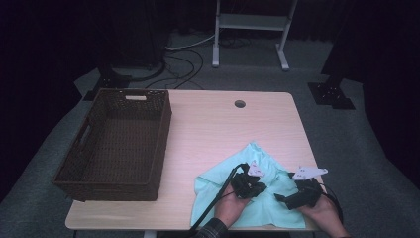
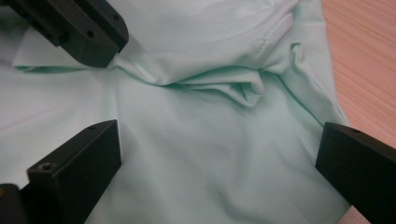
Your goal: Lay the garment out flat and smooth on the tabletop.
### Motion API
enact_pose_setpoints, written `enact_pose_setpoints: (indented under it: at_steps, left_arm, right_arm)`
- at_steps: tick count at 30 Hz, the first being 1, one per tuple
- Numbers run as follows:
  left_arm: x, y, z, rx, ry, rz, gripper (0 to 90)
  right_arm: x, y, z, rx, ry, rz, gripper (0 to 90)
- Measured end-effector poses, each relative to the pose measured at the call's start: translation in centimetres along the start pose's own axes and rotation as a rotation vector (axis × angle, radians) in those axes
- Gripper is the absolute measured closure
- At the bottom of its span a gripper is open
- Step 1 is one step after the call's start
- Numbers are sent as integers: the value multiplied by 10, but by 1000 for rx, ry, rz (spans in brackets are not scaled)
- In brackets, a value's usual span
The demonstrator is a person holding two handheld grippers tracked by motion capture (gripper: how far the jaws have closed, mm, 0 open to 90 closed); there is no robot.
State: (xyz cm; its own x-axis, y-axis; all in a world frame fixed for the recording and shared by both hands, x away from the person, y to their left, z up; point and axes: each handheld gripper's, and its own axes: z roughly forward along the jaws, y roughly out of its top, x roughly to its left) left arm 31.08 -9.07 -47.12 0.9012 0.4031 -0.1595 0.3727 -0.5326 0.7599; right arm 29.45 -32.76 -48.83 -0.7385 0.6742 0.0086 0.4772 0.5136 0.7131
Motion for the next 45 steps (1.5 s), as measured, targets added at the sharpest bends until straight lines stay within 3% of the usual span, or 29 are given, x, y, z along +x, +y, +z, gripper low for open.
enact_pose_setpoints:
  at_steps: [3,9,24,33,45]
  left_arm:
    - [3,2,-6,-27,3,-12,860]
    - [8,5,-7,-29,27,4,861]
    - [22,15,-17,-19,18,43,864]
    - [40,11,-27,-53,20,3,864]
    - [61,14,-44,-89,37,-3,863]
  right_arm:
    - [0,0,0,0,2,-3,0]
    - [0,0,0,-1,1,-4,0]
    - [0,0,0,0,3,0,0]
    - [0,0,0,1,3,-2,0]
    - [0,0,0,1,3,-1,0]
